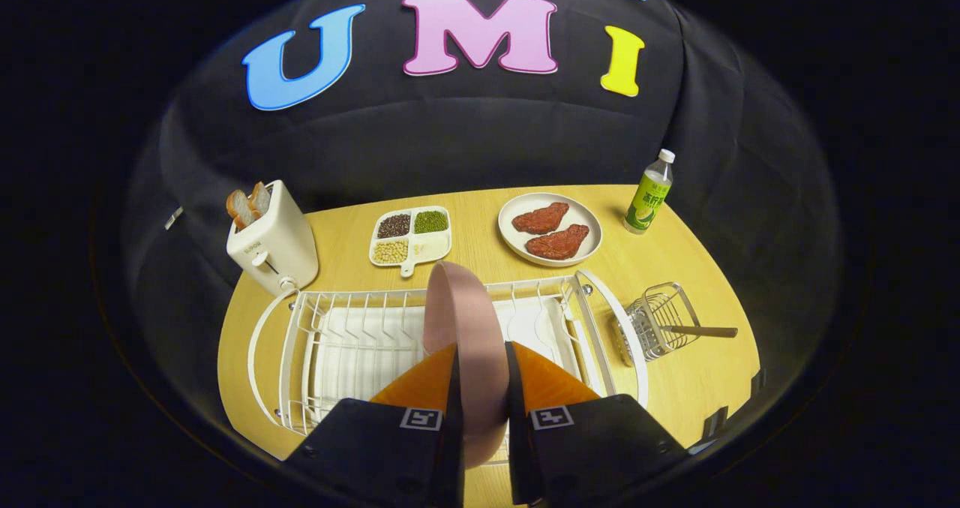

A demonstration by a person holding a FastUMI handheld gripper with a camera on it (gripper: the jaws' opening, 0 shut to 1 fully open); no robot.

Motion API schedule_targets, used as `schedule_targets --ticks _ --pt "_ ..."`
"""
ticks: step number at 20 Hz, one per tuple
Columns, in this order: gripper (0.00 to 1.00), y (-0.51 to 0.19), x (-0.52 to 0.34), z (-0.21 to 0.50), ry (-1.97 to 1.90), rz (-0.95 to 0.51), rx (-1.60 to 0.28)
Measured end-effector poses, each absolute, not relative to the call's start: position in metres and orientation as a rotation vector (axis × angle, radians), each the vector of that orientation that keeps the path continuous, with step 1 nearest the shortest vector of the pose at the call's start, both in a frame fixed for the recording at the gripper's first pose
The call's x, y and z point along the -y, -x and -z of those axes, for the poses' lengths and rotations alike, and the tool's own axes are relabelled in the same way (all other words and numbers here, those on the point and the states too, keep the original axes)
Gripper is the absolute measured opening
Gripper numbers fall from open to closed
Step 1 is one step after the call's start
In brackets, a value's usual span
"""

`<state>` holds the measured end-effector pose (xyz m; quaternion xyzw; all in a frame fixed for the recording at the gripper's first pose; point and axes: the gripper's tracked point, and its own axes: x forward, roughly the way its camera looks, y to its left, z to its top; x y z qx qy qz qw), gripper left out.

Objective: Take the plate from the dish rack, then take the spoon from the basket and place it into the plate.

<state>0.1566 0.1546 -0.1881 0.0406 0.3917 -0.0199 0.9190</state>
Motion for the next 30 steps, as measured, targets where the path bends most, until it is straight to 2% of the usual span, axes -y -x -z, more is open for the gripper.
schedule_targets --ticks 5,14,19,24,30 --pt "0.25 -0.158 -0.135 0.175 -0.081 0.116 -0.771" --pt "0.26 -0.162 -0.135 0.165 -0.018 0.152 -0.754" --pt "0.25 -0.176 -0.152 0.133 0.106 0.105 -0.630" --pt "0.22 -0.164 -0.140 0.129 0.026 0.046 -0.643" --pt "0.21 -0.116 -0.085 0.127 -0.117 -0.006 -0.684"
